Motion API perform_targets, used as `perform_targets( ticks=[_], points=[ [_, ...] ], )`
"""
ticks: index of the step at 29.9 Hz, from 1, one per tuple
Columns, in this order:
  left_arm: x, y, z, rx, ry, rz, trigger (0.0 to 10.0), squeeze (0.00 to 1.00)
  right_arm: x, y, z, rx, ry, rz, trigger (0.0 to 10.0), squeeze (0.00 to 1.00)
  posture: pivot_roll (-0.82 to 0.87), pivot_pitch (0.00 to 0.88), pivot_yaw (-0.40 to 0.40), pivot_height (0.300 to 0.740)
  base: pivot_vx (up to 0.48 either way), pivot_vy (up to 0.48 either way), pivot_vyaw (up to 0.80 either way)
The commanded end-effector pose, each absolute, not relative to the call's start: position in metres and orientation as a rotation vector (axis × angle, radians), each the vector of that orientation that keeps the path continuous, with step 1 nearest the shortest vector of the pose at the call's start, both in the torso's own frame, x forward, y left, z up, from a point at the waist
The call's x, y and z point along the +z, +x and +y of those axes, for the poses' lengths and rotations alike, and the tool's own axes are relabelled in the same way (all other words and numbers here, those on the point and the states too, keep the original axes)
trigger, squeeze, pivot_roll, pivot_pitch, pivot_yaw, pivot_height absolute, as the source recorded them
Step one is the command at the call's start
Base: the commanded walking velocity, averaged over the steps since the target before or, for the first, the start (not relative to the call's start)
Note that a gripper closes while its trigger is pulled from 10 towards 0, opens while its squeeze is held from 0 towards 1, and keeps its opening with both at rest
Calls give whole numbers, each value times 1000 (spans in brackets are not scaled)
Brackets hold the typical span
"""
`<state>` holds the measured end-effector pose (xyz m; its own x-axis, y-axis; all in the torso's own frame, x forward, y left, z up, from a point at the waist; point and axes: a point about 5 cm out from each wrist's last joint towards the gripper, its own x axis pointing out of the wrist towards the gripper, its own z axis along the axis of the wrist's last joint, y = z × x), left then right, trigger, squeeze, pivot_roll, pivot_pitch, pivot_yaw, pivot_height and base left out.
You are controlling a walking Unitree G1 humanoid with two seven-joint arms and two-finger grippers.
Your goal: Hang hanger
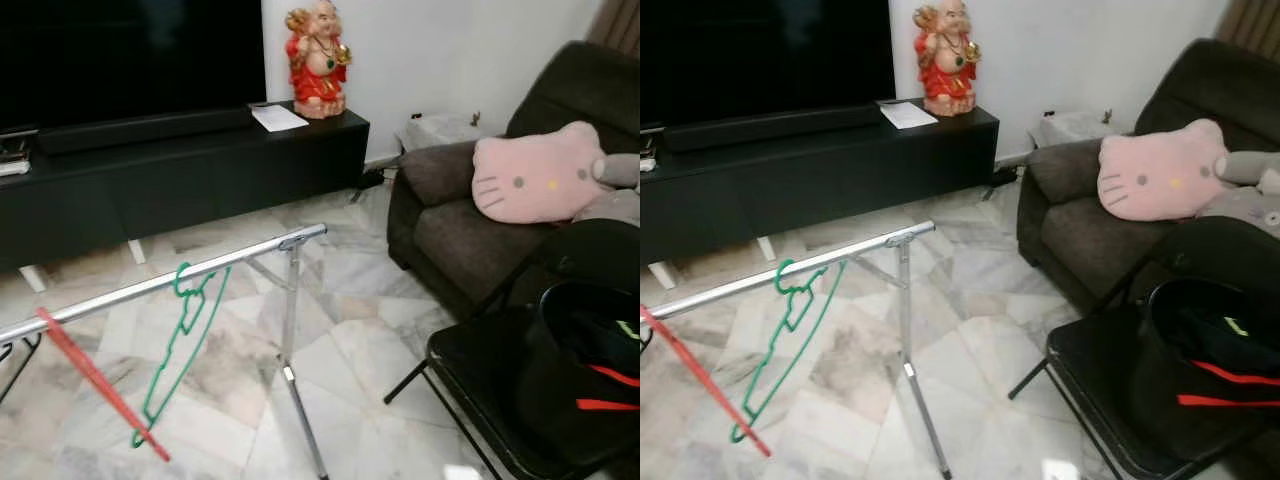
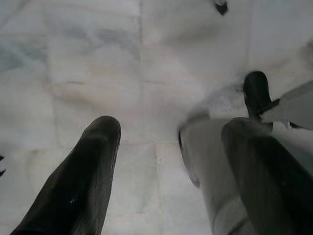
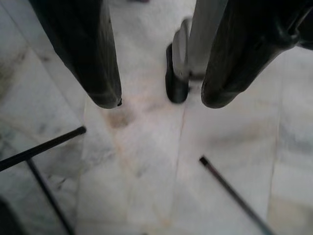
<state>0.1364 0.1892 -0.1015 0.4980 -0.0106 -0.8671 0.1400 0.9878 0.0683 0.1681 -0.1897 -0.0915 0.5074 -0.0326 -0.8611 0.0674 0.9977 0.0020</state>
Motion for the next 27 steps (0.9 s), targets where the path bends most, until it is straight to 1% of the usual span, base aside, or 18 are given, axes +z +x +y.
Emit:
perform_targets(
  ticks=[1,11,18,20,22,27],
  points=[
    [-105,125,194,-93,158,1096,10000,0,-90,173,-183,-44,44,1024,10000,0,37,0,1,740,0,0,-750],
    [-104,130,191,-103,157,1082,10000,0,-90,173,-183,-42,44,1024,10000,0,39,0,2,740,0,0,-750],
    [-103,128,198,-98,159,1085,10000,0,-90,173,-183,-41,44,1023,10000,0,39,0,2,740,0,0,-747],
    [-103,124,204,-93,163,1092,10000,0,-90,173,-183,-43,47,1018,10000,0,38,0,2,740,0,0,-559],
    [-103,116,220,-84,172,1100,10000,0,-90,173,-183,-48,54,1009,10000,0,39,0,2,740,0,0,0],
    [-100,102,243,-65,184,1116,10000,0,-90,173,-183,-48,53,1008,10000,0,39,0,2,740,0,-319,0]
  ],
)
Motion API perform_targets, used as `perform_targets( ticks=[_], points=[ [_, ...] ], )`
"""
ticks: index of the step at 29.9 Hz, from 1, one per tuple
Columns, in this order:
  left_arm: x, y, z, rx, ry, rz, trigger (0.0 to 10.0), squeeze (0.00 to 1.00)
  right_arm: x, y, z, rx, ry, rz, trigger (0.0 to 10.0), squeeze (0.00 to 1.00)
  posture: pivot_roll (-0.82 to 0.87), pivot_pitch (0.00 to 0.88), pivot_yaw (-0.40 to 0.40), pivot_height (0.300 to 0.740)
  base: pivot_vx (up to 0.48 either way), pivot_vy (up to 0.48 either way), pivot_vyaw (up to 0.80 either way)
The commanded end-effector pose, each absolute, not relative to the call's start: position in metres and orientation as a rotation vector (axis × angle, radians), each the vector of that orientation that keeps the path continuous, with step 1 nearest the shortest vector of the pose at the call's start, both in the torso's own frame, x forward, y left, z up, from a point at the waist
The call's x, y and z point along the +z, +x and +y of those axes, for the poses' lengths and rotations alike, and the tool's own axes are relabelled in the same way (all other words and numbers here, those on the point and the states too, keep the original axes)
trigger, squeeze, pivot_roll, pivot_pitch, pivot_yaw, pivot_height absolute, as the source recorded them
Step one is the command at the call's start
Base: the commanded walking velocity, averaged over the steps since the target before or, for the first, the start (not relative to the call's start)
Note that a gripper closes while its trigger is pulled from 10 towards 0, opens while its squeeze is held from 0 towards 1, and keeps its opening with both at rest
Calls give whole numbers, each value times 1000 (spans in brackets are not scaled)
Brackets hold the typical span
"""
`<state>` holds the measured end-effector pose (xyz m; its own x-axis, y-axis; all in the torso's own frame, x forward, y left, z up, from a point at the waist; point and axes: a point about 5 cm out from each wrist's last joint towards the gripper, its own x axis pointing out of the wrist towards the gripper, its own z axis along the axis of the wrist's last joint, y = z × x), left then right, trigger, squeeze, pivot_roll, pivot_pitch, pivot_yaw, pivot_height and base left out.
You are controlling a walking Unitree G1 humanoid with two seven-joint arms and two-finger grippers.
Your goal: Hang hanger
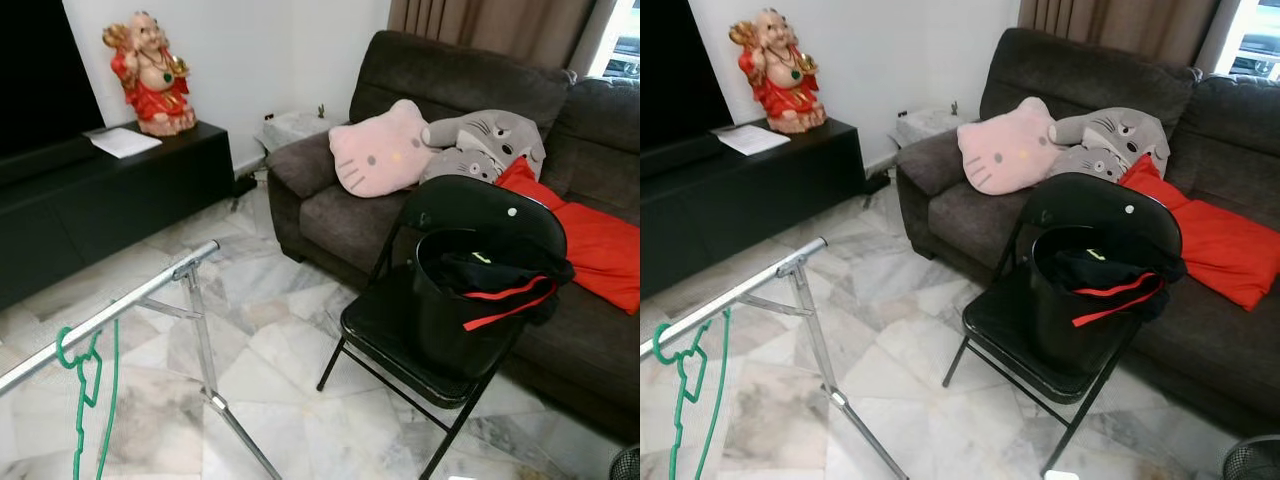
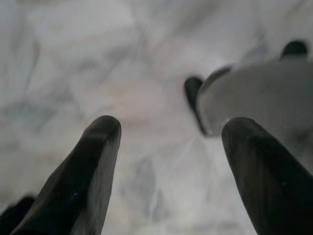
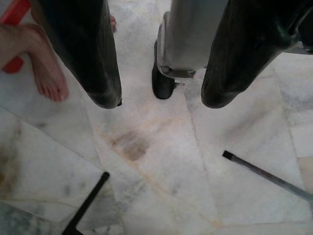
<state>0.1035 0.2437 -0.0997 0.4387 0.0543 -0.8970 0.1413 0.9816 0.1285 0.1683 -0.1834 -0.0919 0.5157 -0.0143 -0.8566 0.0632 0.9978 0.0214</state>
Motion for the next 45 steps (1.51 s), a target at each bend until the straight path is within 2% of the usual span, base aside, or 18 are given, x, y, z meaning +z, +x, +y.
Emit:
perform_targets(
  ticks=[1,5,13,15,18,28,36,40,45],
  points=[
    [-100,101,246,-62,184,1119,10000,0,-90,173,-183,-48,54,1008,10000,0,39,0,2,740,0,-330,0],
    [-98,92,256,-53,187,1131,10000,0,-90,173,-183,-52,58,1004,10000,0,39,0,1,740,0,-334,0],
    [-101,90,249,-58,183,1141,10000,0,-90,173,-183,-54,58,1003,10000,0,39,0,-1,740,0,-271,0],
    [-102,90,245,-55,183,1145,10000,0,-90,173,-183,-54,58,1004,10000,0,41,0,-2,740,0,0,0],
    [-105,103,225,-71,179,1133,10000,0,-90,173,-183,-54,57,1004,10000,0,42,0,-2,740,0,0,0],
    [-105,123,197,-87,160,1103,10000,0,-90,173,-183,-62,63,1007,10000,0,40,0,-2,740,0,0,0],
    [-105,129,186,-97,152,1094,10000,0,-90,172,-184,-56,57,1014,10000,0,40,0,-4,740,0,0,-727],
    [-105,124,197,-82,157,1104,10000,0,-90,173,-184,-54,56,1016,10000,0,41,0,-3,740,0,0,-781],
    [-105,124,199,-87,164,1105,10000,0,-90,173,-183,-50,54,1016,10000,0,41,0,-2,740,0,0,-780]
  ],
)
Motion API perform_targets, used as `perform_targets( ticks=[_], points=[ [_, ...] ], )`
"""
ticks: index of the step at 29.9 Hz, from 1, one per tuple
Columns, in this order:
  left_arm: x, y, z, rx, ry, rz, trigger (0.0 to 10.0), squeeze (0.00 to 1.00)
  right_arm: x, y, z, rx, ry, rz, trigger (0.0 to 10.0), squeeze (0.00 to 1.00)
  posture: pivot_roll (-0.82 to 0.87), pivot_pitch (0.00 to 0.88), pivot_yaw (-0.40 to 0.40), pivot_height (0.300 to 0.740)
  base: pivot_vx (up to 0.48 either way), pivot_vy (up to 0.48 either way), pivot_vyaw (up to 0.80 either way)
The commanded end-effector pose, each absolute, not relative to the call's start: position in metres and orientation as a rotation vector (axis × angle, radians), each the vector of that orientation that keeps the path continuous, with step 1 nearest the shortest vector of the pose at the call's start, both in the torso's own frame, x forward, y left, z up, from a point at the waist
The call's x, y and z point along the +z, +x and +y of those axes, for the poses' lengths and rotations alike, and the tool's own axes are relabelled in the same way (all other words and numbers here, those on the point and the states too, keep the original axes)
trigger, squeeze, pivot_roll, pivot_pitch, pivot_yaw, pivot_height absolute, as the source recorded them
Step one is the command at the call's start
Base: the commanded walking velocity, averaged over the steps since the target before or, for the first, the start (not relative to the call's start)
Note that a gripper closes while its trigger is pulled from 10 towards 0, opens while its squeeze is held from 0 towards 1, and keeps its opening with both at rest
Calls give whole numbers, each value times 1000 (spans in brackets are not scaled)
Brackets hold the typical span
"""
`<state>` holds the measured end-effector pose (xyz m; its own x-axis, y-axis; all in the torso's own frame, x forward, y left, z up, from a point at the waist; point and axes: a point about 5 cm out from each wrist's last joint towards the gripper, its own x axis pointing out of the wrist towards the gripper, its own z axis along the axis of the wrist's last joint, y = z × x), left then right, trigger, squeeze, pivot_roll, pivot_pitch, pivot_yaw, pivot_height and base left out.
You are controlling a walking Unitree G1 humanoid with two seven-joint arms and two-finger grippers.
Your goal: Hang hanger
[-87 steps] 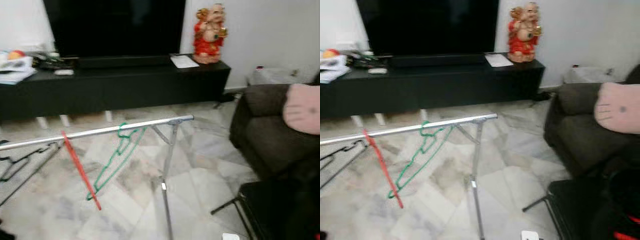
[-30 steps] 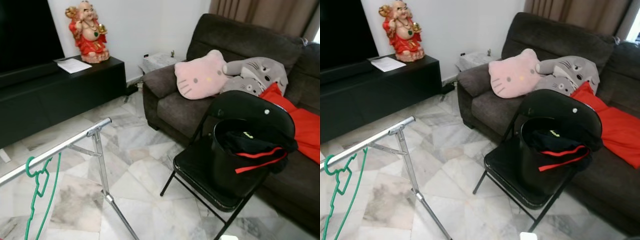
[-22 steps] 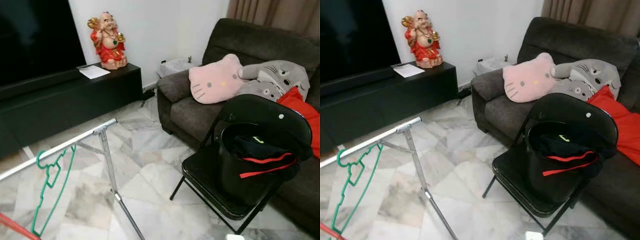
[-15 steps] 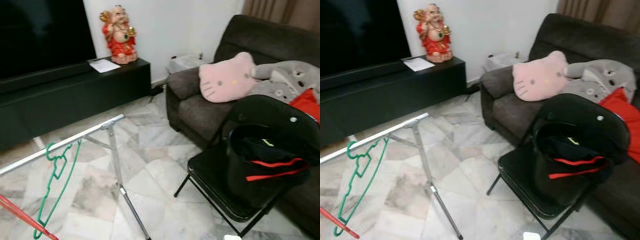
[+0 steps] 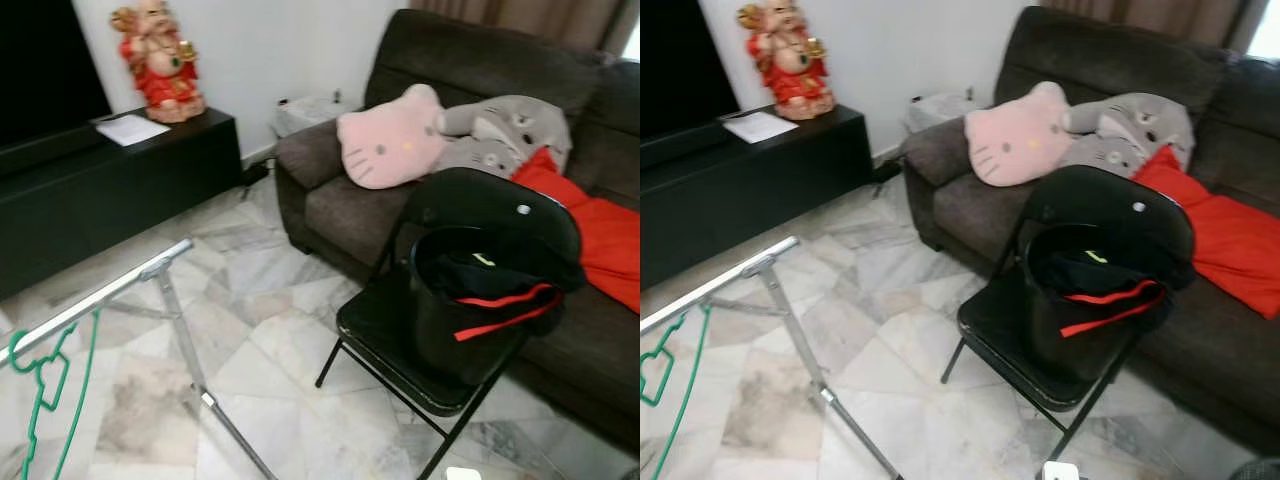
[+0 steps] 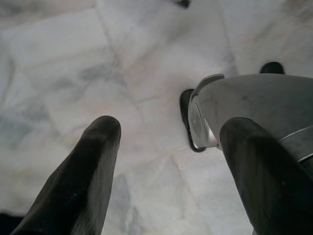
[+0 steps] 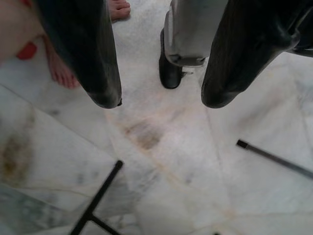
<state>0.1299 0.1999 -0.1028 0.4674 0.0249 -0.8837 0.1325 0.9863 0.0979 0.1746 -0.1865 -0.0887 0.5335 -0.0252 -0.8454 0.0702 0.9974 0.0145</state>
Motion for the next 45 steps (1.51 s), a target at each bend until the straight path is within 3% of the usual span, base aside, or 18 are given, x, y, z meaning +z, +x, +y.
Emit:
perform_targets(
  ticks=[1,12,31,45],
  points=[
    [-105,124,199,-97,175,1104,10000,0,-90,173,-183,-50,54,1017,10000,0,40,0,-2,740,0,0,-775],
    [-105,123,200,-87,160,1104,10000,0,-90,173,-183,-54,61,1011,10000,0,41,0,-1,740,0,-148,-768],
    [-105,123,200,-76,133,1098,10000,0,-89,174,-183,-52,59,996,10000,0,41,0,-3,740,0,0,0],
    [-104,124,201,-77,136,1099,10000,0,-89,175,-183,-51,63,989,10000,0,41,0,-3,740,253,0,0]
  ],
)
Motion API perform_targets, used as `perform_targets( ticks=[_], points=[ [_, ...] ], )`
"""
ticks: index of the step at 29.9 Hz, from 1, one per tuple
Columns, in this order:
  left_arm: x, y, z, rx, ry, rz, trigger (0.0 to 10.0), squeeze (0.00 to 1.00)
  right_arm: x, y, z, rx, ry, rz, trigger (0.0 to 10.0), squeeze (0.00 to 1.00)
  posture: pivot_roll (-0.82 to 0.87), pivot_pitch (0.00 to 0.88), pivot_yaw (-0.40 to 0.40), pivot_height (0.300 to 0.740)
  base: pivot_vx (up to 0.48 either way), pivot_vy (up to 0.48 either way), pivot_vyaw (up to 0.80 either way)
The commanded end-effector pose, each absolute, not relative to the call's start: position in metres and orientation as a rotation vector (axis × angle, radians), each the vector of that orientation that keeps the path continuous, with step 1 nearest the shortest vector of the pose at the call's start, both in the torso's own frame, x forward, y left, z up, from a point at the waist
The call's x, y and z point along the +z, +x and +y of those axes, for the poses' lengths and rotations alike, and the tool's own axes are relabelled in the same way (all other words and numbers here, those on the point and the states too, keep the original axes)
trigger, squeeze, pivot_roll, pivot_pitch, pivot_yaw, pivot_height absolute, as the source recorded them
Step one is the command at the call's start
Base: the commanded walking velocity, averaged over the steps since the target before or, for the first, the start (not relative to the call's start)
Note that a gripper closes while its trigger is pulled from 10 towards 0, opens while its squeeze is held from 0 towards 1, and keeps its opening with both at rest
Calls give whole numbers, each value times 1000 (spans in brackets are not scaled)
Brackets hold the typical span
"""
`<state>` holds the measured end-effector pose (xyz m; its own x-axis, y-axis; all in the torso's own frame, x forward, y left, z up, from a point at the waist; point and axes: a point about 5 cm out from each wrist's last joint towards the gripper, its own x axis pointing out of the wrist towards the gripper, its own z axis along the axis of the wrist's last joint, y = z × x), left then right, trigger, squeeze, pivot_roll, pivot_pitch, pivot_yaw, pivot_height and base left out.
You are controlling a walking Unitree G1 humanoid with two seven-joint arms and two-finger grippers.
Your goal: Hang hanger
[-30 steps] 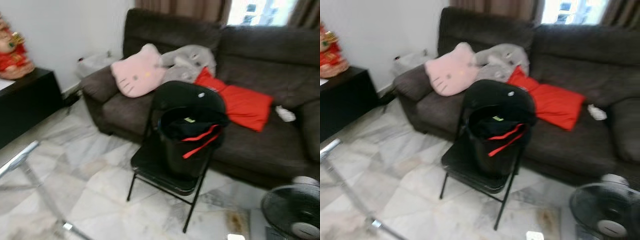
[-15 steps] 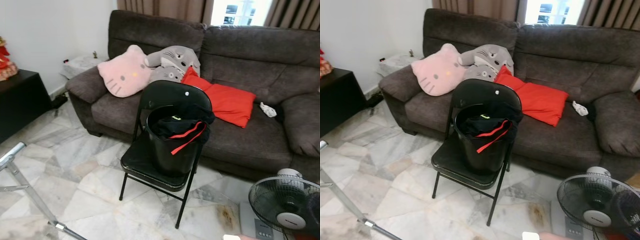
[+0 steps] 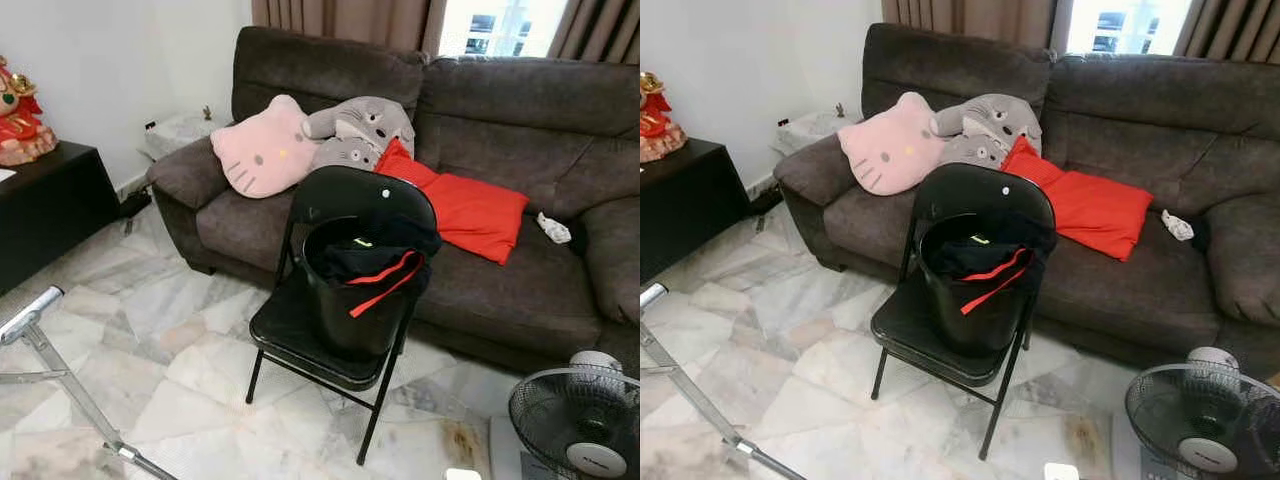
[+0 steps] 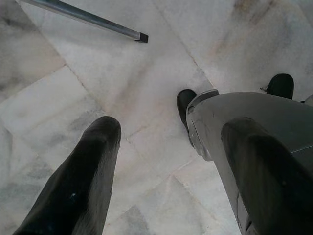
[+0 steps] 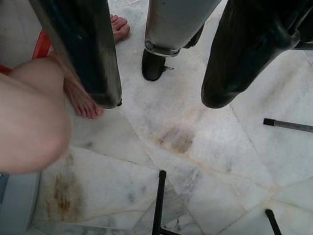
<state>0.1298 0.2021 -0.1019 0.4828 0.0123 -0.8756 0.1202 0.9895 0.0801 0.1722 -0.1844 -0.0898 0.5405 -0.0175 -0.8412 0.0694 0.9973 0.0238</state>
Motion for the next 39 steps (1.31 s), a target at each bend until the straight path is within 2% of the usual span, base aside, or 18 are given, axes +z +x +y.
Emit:
perform_targets(
  ticks=[1,39],
  points=[
    [-104,124,201,-76,136,1098,10000,0,-89,175,-183,-50,63,989,10000,0,41,0,-1,740,266,0,0],
    [-104,124,201,-87,146,1102,10000,0,-89,175,-183,-86,78,993,10000,0,36,0,4,740,300,0,-14]
  ],
)
